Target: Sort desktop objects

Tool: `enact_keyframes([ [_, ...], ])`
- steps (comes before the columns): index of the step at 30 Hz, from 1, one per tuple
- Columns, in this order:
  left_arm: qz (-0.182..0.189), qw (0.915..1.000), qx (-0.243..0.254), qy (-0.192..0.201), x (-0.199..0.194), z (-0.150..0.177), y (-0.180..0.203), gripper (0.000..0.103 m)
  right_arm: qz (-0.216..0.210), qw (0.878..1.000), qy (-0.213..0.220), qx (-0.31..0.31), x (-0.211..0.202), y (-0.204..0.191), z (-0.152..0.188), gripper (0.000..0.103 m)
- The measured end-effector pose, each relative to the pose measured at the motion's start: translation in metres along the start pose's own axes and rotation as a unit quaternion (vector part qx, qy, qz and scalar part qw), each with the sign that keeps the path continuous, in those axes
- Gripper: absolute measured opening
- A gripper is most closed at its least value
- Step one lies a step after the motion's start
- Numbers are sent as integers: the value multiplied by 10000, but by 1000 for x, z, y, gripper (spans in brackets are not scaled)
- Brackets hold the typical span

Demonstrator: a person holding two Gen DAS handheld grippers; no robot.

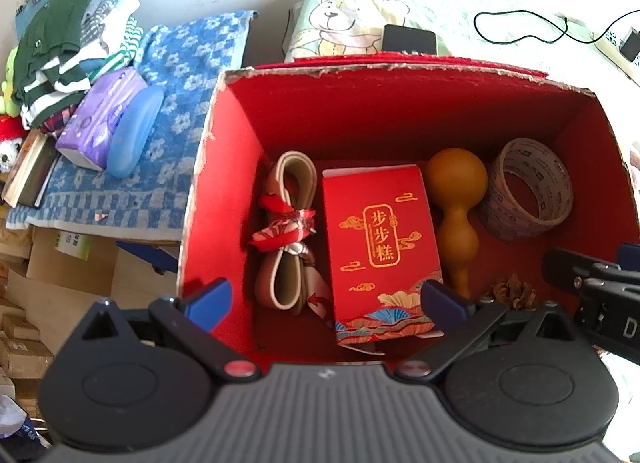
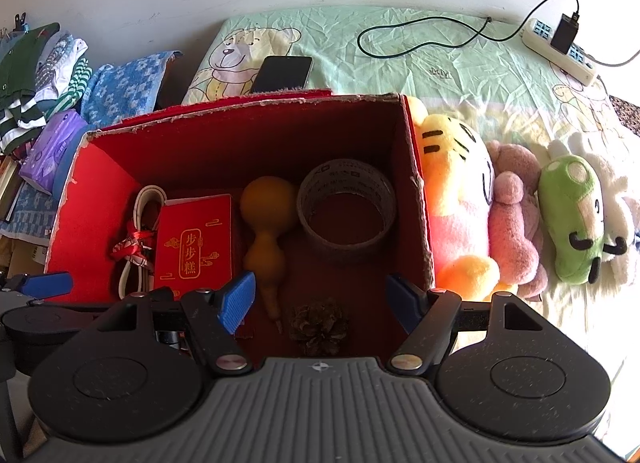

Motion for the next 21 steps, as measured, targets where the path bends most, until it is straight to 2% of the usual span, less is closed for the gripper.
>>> enact_keyframes([
  [6,126,9995,-114,-281,1,-3,-2,100,-83,9996,-243,-81,1,0,-5,74],
  [15,157,9973,-135,-710,5,7,4,100,-173,9978,-633,-112,6,5,5,75],
  [21,228,9962,-58,-834,9,12,13,100,-161,9976,-670,-39,3,10,12,74],
])
Point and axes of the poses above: each gripper's, at about its wrist camera, not at the fingertips, and x roughly the way its jaws point, y to its right, z to its underside, the point moved 8 cm from there along x, roughly the way its jaws point, and after that the axes turned 1 degree about y, right-handed, at the moved point
